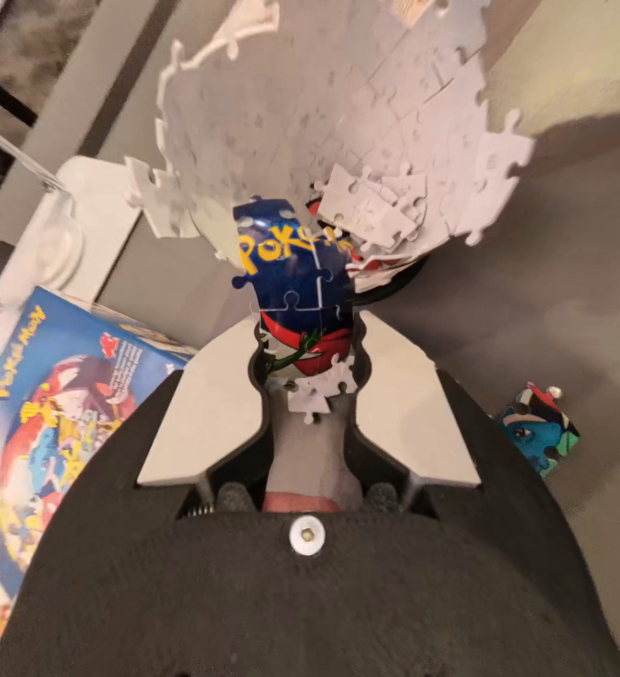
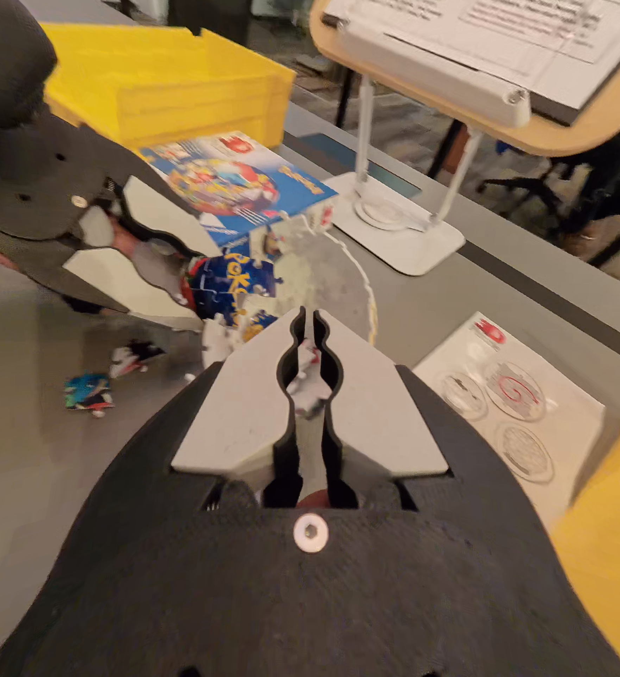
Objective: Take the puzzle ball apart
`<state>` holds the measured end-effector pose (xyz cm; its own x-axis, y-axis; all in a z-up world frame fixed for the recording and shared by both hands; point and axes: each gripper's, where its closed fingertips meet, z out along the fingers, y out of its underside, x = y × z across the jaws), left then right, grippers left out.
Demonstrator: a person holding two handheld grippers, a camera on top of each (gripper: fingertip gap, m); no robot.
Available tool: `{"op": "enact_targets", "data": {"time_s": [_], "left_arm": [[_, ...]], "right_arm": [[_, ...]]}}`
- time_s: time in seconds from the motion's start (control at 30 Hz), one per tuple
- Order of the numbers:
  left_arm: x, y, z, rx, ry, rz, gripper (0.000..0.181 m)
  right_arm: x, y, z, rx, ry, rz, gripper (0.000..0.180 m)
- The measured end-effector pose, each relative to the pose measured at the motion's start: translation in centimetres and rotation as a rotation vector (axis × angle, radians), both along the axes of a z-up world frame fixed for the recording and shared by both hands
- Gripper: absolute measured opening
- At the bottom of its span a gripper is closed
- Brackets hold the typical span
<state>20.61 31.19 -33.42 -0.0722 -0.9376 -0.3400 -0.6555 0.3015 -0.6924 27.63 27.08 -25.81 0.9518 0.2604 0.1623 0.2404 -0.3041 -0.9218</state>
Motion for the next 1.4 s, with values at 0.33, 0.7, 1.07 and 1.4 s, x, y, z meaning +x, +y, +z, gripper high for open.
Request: {"op": "enact_targets", "data": {"time_s": [0.33, 0.7, 1.07, 1.4], "left_arm": [[0.1, -4.0, 5.3, 0.116, -0.222, -0.276, 0.043], [0.9, -3.9, 4.7, 0.035, -0.120, -0.190, 0.041], [1.2, -2.6, 4.3, -0.103, -0.123, -0.053, 0.024], [0.5, -2.0, 3.7, -0.091, -0.119, -0.045, 0.024]], "right_arm": [[-6.2, -0.5, 1.7, -0.175, 0.534, 0.359, 0.032], [-5.8, -0.3, 1.4, -0.080, -0.120, 0.207, 0.000], [-3.6, -0.2, 3.0, -0.057, 0.137, 0.175, 0.000], [12.5, -6.9, 6.2, -0.037, 0.136, -0.207, 0.001]]}}
